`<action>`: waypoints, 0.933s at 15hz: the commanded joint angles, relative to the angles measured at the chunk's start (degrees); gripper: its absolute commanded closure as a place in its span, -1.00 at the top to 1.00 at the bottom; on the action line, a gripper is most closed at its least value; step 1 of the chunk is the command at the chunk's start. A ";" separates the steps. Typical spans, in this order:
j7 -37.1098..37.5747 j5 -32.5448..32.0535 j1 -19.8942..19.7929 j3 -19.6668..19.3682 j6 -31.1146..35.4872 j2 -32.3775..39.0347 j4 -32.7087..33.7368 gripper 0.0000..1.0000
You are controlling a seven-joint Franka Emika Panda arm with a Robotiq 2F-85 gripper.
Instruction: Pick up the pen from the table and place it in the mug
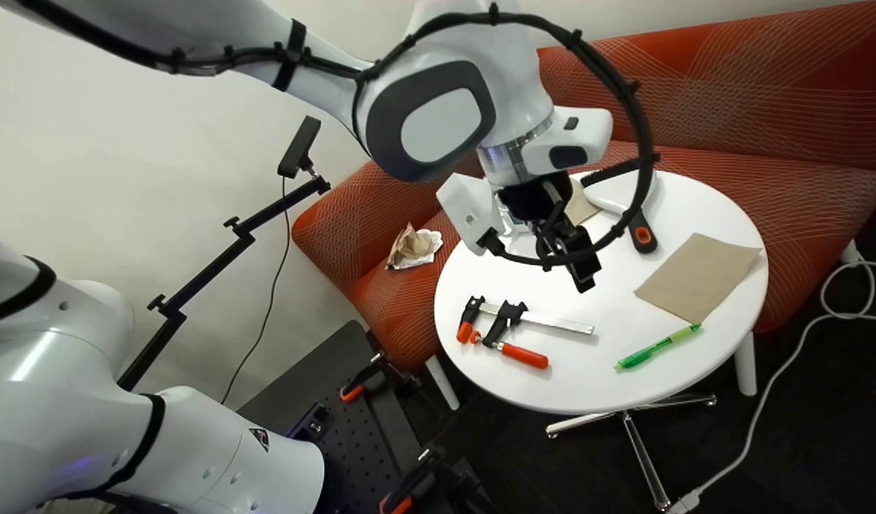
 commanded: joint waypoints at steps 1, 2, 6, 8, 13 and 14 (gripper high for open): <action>0.53 1.39 -0.53 -0.64 4.50 6.74 3.70 1.00; 1.07 1.13 -0.46 -1.09 5.15 8.32 4.56 1.00; 1.13 1.43 -0.91 -1.97 4.49 13.96 8.59 1.00; 0.93 1.85 -1.32 -2.00 3.67 16.66 10.88 1.00; 0.88 2.70 -2.01 -1.78 1.83 22.38 15.98 1.00; 0.76 3.04 -2.23 -1.67 1.67 23.35 16.87 1.00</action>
